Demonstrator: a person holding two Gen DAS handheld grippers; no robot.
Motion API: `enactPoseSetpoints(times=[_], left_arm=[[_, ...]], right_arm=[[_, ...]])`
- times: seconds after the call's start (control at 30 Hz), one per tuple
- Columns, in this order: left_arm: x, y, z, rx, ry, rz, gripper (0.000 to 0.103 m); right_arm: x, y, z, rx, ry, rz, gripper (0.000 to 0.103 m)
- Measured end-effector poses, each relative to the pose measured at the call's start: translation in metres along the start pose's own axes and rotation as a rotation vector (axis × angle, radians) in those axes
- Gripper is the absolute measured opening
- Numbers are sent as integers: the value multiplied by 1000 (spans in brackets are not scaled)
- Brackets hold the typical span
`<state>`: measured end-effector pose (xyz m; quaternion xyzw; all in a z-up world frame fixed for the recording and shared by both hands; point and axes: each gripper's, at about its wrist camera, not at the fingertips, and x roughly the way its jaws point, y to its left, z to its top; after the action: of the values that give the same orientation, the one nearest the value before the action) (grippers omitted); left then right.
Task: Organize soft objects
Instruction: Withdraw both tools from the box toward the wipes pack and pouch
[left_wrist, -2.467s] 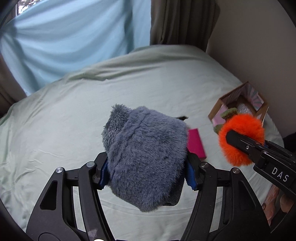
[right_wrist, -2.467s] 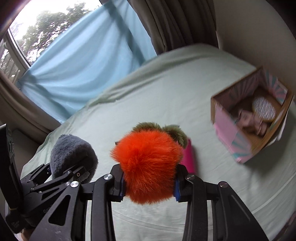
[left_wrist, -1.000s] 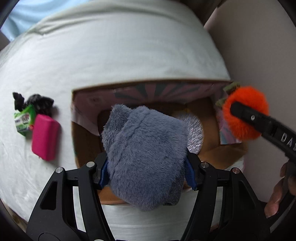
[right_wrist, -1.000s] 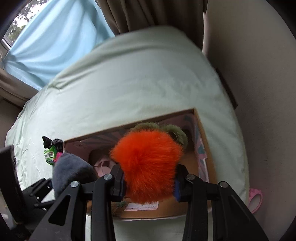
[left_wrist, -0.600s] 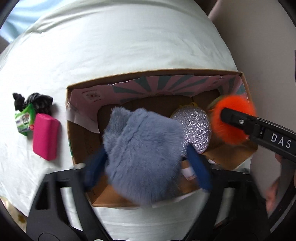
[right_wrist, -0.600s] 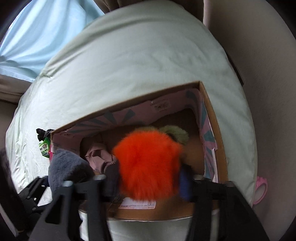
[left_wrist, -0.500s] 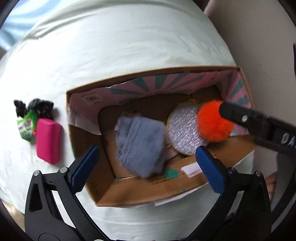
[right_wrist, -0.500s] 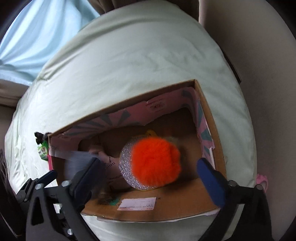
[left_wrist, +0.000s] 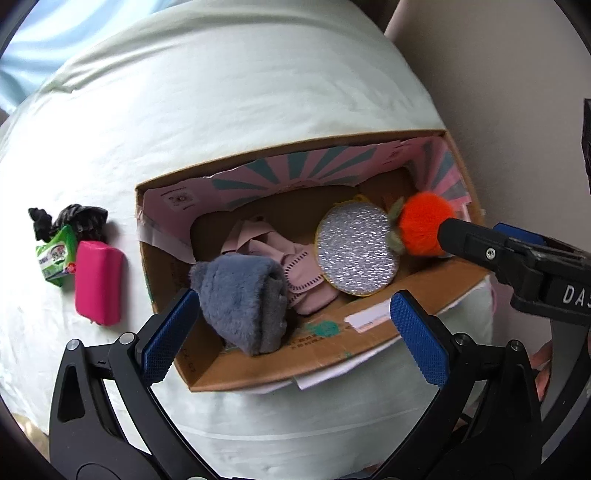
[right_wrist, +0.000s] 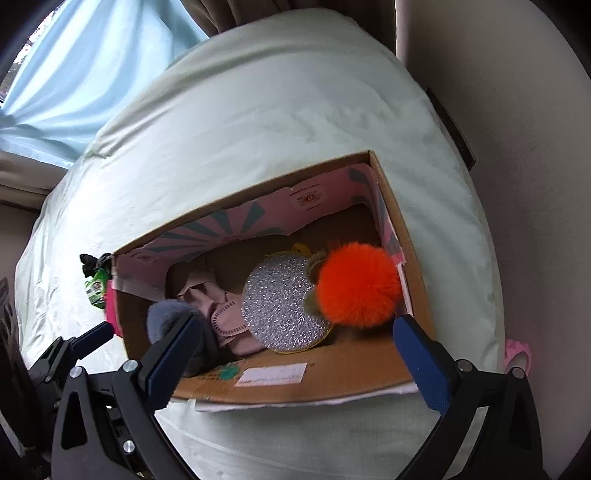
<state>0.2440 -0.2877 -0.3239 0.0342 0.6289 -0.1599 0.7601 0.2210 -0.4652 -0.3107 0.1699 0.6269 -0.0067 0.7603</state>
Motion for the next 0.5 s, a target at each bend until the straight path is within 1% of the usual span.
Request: enactPoseSetpoints(times=[0.17, 0.3, 0.5], left_arm=[[-29, -4, -7, 13, -49, -8, 103], [-60, -2, -15, 8, -101, -19, 103], [-115, 11, -35, 19, -185, -7, 103]], right_arm=[[-32, 7, -11, -11, -59, -10, 103], [-64, 17, -26, -22, -113, -18, 103], [-109, 40, -45, -48, -195, -23, 103]])
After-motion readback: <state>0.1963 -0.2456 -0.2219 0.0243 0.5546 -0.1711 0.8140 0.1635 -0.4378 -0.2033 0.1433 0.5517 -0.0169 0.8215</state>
